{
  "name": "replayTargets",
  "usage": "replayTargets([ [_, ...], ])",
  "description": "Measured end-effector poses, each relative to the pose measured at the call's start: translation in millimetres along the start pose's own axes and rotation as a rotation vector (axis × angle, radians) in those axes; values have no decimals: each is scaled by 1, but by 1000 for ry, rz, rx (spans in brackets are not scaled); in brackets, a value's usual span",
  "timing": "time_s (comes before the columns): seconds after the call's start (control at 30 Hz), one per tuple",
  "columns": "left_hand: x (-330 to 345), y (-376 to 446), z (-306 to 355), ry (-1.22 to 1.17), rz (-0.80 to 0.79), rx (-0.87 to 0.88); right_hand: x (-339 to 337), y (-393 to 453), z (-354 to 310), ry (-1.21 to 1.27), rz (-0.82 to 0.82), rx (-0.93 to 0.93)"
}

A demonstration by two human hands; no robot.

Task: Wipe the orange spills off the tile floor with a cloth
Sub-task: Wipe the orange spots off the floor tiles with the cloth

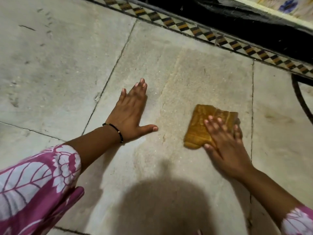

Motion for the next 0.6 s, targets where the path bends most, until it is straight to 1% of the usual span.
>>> replayTargets([
  [0.07,0,0,-1,1,2,0,-10,10,27,5,42,99],
  [0.17,0,2,0,-1,3,9,-29,53,59,55,123,237],
  [0.23,1,2,0,-5,-1,12,-34,95,76,85,110,331],
  [0.3,1,3,-1,-4,-5,10,-38,134,76,86,85,393],
  [0.37,1,5,0,8,-10,6,-38,160,54,44,71,359],
  [0.43,2,5,-1,16,-14,-5,-32,165,20,6,68,223],
  [0.5,2,5,-2,24,-21,-7,-24,144,-10,9,90,94],
  [0.6,2,4,-2,72,-25,13,-11,84,-34,35,64,-14],
])
Point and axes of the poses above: each hand's wrist, its own y-axis towards the middle knuckle, its own x-axis out of the palm, z = x × y, the point moved 8 cm from there along y, towards the middle knuckle, and after that the axes turned 8 degrees about -x, right-handed, at the moved point
